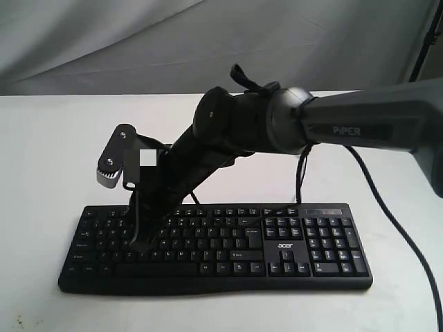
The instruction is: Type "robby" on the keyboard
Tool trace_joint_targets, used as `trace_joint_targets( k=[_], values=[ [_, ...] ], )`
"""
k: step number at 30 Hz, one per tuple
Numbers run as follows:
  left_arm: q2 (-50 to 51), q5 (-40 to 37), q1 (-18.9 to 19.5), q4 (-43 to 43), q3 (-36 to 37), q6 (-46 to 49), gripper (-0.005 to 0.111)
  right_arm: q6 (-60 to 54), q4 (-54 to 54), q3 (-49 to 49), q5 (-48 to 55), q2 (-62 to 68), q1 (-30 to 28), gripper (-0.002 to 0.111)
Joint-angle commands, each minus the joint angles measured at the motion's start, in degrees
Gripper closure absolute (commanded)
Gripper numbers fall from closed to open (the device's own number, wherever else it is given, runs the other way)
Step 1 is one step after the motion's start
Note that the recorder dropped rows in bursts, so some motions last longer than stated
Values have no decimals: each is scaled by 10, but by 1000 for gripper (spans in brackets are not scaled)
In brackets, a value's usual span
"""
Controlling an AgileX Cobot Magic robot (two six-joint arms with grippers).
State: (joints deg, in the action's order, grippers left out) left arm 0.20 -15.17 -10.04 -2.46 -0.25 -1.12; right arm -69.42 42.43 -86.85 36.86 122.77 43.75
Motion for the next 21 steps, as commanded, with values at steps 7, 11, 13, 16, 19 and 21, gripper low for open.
trace_joint_targets(
  k=[7,11,13,16,19,21],
  values=[
    [-2,3,-3,-3,2,-2,107,-38,32,1,-19,16,3,108],
    [-2,3,-3,-3,2,-2,107,-38,32,1,-29,18,3,108],
    [-2,3,-3,-3,2,-2,107,-38,32,1,-32,21,3,108],
    [-2,3,-3,-3,2,-2,107,-39,32,1,-36,28,3,108],
    [-2,3,-3,-3,2,-2,107,-40,32,1,-33,28,3,108],
    [-2,3,-3,-3,2,-2,107,-42,32,1,-33,28,3,108]
  ],
)
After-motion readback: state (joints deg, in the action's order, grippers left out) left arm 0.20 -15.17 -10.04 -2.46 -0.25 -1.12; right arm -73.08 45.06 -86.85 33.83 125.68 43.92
